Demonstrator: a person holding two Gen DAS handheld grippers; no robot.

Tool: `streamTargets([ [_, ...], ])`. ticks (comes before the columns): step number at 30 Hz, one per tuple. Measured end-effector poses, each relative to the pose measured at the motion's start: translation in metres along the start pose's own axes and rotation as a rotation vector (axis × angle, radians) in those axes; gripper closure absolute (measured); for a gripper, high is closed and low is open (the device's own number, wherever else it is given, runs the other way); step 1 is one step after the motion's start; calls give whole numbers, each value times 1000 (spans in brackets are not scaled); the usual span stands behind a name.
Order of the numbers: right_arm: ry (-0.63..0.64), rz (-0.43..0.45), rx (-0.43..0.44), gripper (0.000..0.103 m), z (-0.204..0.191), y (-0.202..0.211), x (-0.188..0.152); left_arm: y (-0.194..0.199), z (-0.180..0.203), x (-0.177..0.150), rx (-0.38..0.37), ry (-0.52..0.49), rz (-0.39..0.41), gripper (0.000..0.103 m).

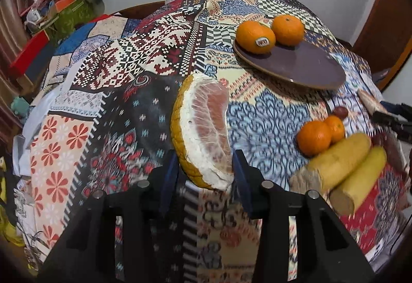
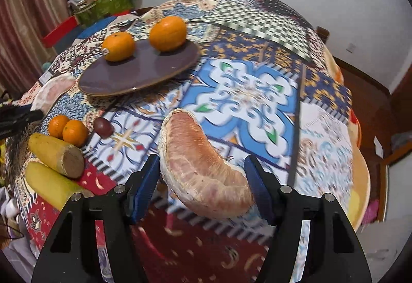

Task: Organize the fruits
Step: 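Grasp a pink pomelo wedge with the right tool while the left tool grasps another wedge, then lift both pomelo wedges and carry them toward the purple plate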

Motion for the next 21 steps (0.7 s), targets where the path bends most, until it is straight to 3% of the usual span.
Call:
streamTargets([
  [4,-37,4,0,39,7,5,-11,2,-1,-8,-4,-21,-23,59],
  [10,-64,-12,25,39,11,3,-17,0,-1,0,50,-14,-33,40],
  [21,-65,-17,59,37,14,-2,-17,-19,5,27,91,-54,-53,40],
])
Point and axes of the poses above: each gripper's, at about its wrist camera, not at the fingertips, and y roughly against the way its jaws point, z to its right, x to its top, the point moved 2 cm from there along -y, roughly the way its jaws point, and after that the axes turned 13 degrees about -z, right-handed, at the moved point
